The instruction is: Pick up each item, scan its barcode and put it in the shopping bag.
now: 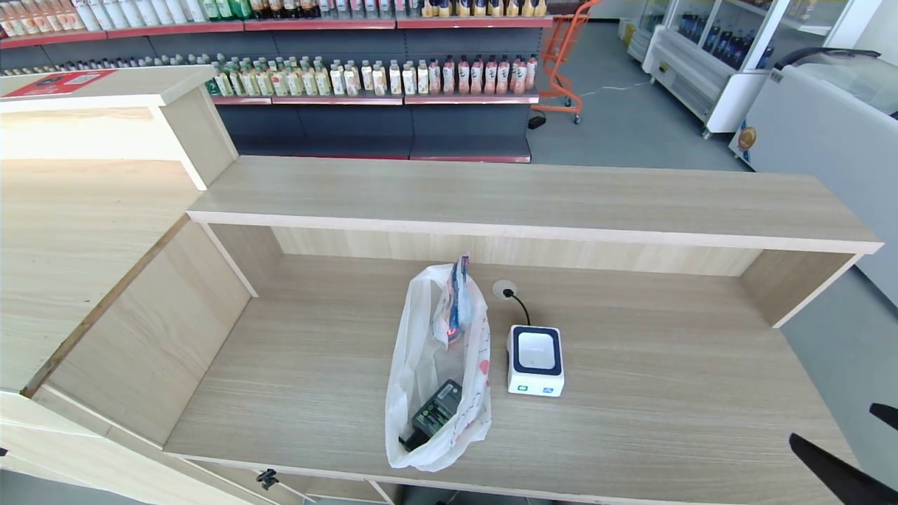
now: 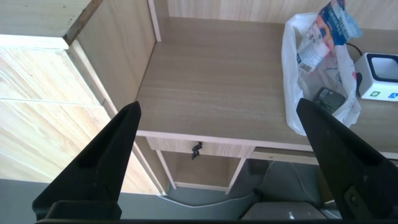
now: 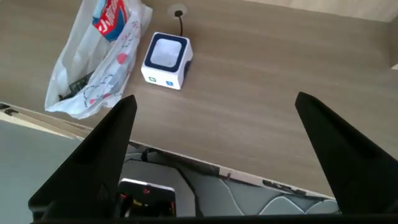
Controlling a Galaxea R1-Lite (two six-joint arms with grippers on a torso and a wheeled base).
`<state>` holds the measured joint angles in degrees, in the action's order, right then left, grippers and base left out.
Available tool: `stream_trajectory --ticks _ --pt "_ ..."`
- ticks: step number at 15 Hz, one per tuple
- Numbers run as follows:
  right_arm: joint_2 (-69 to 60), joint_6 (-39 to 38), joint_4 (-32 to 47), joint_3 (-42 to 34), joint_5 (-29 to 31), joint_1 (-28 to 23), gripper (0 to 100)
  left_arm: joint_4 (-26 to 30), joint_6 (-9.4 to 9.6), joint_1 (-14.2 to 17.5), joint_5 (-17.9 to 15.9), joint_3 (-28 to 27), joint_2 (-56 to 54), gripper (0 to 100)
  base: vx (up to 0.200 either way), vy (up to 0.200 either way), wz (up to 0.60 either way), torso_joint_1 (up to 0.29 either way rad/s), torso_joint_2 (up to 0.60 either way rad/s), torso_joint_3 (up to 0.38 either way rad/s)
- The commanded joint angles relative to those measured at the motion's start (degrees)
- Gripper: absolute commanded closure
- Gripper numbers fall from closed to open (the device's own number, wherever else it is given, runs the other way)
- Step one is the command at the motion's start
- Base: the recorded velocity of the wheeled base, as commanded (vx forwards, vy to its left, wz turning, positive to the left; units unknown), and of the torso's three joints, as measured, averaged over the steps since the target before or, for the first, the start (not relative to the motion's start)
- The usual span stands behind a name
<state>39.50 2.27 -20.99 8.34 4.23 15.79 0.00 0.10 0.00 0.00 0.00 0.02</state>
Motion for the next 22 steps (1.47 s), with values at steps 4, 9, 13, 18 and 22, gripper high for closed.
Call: stream_trajectory --ticks 4,9,13,18,22 --pt "-39.32 2.39 20.73 -7.72 -4.32 -16.05 0 0.00 -0.01 0.00 0.00 0.00 -0.02 0 0.000 0.000 0.00 0.000 0.00 0.000" --pt "-39.50 0.11 20.82 -8.34 -4.85 -15.35 0 0.00 -0.01 0.00 0.00 0.00 0.06 0 0.000 0.000 0.00 0.000 0.00 0.000" --pt "-39.50 -1.83 21.08 -8.25 -4.85 -15.35 0 0.00 -0.01 0.00 0.00 0.00 -0.02 0 0.000 0.000 0.00 0.000 0.00 0.000" --pt "-39.50 -2.09 21.17 -8.25 -4.85 -15.35 100 0.00 -0.01 0.00 0.00 0.00 -0.02 0 0.000 0.000 0.00 0.000 0.00 0.000" --pt "-39.50 -2.00 21.17 -8.25 -4.85 -15.35 100 0.00 -0.01 0.00 0.00 0.00 -0.02 0 0.000 0.000 0.00 0.000 0.00 0.000"
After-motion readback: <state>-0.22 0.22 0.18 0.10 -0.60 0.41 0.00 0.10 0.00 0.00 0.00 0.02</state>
